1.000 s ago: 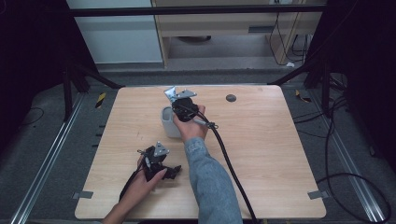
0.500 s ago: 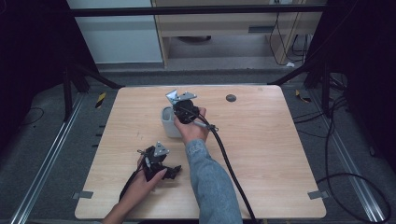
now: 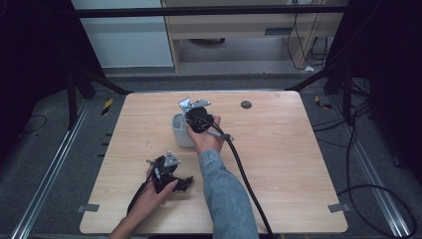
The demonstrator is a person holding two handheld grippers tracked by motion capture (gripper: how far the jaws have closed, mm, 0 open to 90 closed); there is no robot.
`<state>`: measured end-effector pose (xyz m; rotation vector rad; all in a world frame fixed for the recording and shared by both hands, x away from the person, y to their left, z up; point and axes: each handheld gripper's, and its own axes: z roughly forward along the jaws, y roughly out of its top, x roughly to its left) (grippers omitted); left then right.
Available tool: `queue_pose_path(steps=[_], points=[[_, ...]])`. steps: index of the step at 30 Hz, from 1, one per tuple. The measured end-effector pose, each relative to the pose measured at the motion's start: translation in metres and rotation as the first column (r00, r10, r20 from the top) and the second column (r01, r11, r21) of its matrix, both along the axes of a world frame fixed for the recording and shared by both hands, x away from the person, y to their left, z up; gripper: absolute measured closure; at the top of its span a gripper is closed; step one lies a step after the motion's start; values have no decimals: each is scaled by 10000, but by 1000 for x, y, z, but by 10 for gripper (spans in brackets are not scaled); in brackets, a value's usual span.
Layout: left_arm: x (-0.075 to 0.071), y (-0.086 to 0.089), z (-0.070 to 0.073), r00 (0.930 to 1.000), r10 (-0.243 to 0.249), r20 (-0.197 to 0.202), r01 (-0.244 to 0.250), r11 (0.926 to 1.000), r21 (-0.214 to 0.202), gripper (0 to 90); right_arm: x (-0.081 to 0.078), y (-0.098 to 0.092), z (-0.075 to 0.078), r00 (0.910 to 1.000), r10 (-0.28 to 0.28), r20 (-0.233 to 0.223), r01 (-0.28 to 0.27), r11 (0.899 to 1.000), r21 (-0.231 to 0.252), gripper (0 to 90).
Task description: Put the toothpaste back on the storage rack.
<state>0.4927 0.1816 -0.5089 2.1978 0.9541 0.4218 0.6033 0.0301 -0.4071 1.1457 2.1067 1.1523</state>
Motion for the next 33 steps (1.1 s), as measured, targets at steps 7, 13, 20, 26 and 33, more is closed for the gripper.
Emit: queue_pose_path(steps=[7,13,20,26,33], points=[[0,0,0,10000,3,3,-3,10000,7,0,2,1,0,10000,13,-60,-13,10000,-14,785],[0,0,0,10000,-1,1,1,10000,-2,0,3,3,1,9998,43,-169,-44,10000,-41,780],[0,0,0,10000,5,5,-5,10000,0,0,4,7,0,9998,22,-180,-24,10000,-79,778],[0,0,0,10000,5,5,-5,10000,1,0,6,7,0,9998,-42,-213,42,10000,-43,775],[0,0,0,10000,6,3,-6,10000,0,0,6,6,0,9997,-49,-229,48,10000,-21,771]])
